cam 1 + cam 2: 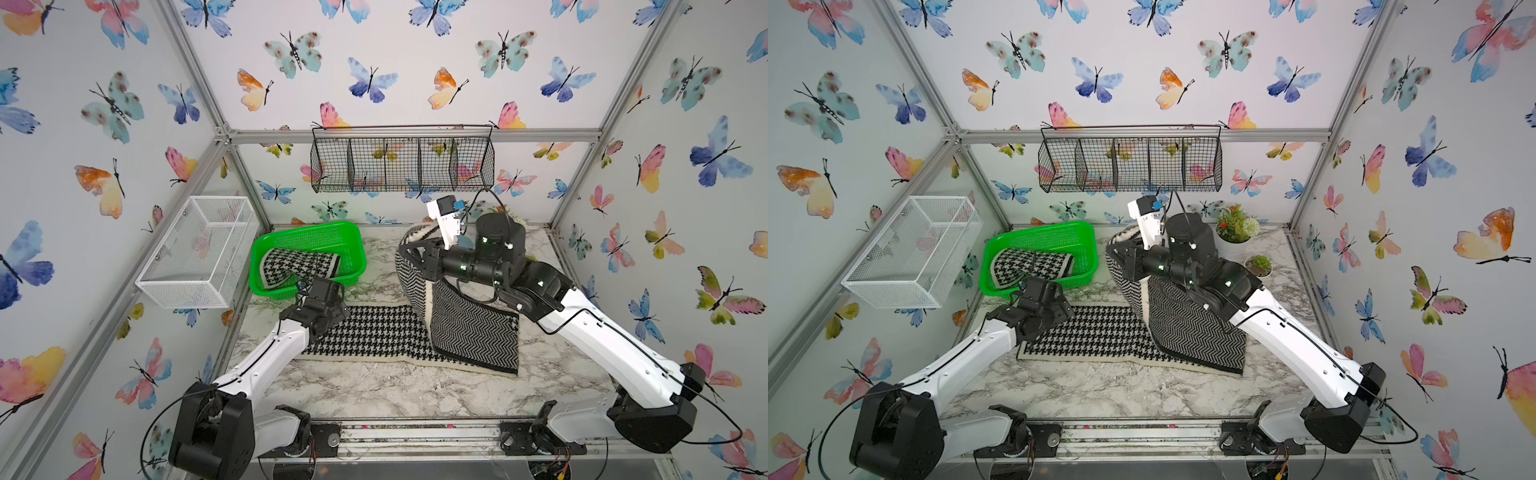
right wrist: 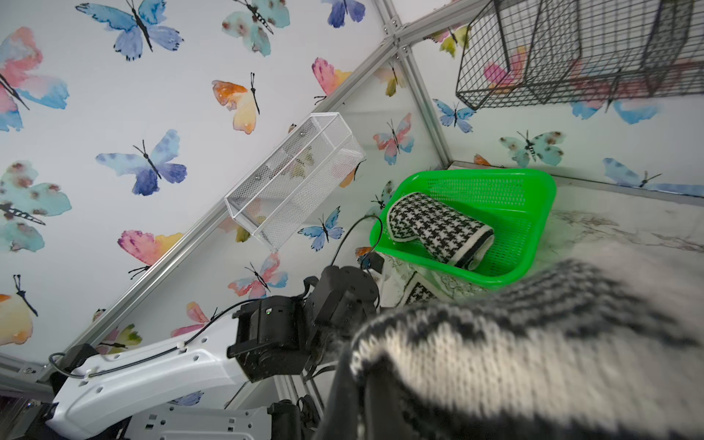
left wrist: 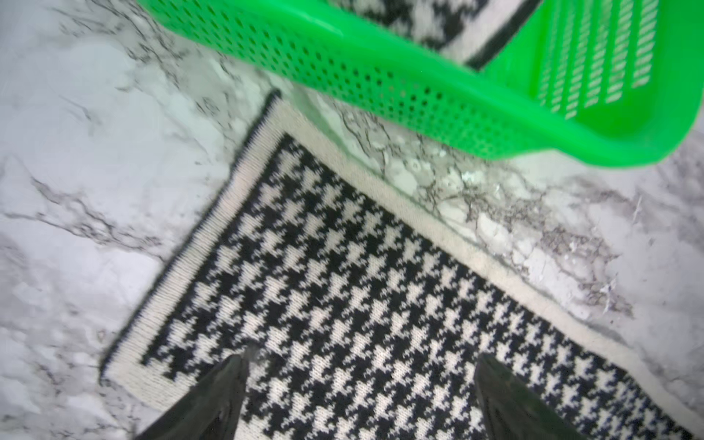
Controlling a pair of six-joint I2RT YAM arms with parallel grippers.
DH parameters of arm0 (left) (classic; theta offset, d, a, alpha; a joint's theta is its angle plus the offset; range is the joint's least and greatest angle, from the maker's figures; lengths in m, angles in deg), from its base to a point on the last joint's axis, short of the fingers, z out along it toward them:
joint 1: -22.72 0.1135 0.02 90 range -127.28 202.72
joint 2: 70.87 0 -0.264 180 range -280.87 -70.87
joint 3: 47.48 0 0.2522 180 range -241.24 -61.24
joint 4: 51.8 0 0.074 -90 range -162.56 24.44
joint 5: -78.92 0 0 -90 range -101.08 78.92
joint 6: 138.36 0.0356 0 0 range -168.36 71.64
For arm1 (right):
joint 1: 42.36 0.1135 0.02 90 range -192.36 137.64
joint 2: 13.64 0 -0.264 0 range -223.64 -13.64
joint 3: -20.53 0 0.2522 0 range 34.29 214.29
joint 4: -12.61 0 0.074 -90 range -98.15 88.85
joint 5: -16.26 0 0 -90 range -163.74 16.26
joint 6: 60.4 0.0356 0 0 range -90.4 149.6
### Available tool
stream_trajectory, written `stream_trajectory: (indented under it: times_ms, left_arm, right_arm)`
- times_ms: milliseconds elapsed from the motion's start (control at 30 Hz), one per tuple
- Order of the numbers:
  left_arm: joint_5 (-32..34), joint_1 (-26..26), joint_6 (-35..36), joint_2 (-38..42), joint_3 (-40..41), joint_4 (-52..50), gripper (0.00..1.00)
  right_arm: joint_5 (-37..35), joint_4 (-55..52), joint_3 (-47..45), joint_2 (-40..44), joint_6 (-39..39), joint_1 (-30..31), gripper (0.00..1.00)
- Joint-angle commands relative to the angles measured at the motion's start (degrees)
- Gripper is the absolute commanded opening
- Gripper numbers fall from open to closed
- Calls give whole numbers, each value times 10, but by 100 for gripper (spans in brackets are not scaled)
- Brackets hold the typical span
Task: Roll up the scarf and place it into the basket
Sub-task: Fold the scarf at the center of the board.
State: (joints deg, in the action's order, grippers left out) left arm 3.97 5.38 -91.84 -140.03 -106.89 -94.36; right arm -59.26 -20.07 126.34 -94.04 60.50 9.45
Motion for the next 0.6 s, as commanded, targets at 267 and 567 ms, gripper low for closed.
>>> stream_trajectory:
  times_ms: [267,567]
  left_arm:
    - [-49,86,97,31,-14,-31,94]
    - [-66,92,100,13,-24,-21,94]
  right_arm:
    - [-24,-74,77,-62,9,69,3]
    - [-17,-183,179,-64,0,92,3]
